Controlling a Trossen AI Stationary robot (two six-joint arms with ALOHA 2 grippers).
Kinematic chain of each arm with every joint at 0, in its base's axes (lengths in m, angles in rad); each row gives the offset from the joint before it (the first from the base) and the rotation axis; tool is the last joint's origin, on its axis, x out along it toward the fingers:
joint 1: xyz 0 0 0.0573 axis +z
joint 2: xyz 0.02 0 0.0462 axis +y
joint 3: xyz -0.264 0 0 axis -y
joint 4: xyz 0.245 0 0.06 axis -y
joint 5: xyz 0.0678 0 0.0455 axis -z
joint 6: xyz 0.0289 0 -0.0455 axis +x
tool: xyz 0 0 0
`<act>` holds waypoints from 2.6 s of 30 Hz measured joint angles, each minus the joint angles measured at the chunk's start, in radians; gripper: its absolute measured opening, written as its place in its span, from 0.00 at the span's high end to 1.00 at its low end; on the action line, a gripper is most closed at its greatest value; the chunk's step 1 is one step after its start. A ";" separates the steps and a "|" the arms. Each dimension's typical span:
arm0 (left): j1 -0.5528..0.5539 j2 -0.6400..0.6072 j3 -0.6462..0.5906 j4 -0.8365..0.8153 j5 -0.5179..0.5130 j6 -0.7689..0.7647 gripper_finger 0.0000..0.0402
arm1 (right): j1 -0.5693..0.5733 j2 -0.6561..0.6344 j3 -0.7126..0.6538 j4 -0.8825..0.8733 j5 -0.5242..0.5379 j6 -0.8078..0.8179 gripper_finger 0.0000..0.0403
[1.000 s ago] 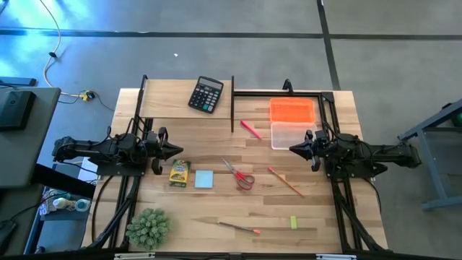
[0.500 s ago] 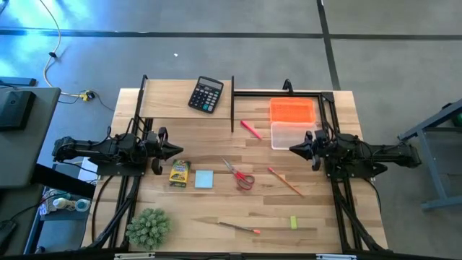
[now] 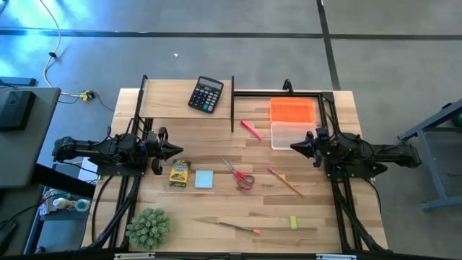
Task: Pack school essentials
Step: Put the orange pencil into the orange supply box
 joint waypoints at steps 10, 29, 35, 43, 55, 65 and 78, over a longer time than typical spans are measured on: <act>0.000 0.000 0.000 0.000 -0.003 0.086 1.00 | 0.000 0.000 0.118 -0.016 0.096 -0.102 1.00; 0.000 0.000 0.000 0.000 -0.005 0.083 1.00 | 0.000 0.359 0.565 -0.627 0.080 0.037 1.00; 0.000 0.000 0.000 0.000 -0.006 -0.005 1.00 | 0.000 0.528 0.708 -0.828 0.078 0.099 1.00; 0.000 0.000 0.000 0.003 -0.014 -0.008 1.00 | 0.063 0.762 0.825 -0.997 0.054 0.188 1.00; -0.001 0.000 0.000 0.003 -0.016 -0.013 1.00 | 0.193 1.064 0.862 -0.985 0.041 0.387 1.00; -0.001 0.000 0.000 0.003 -0.016 -0.042 1.00 | 0.211 1.228 0.862 -0.823 -0.046 0.421 0.94; -0.001 0.000 0.000 0.003 -0.016 -0.072 1.00 | 0.209 1.406 0.862 -0.648 0.002 0.356 0.66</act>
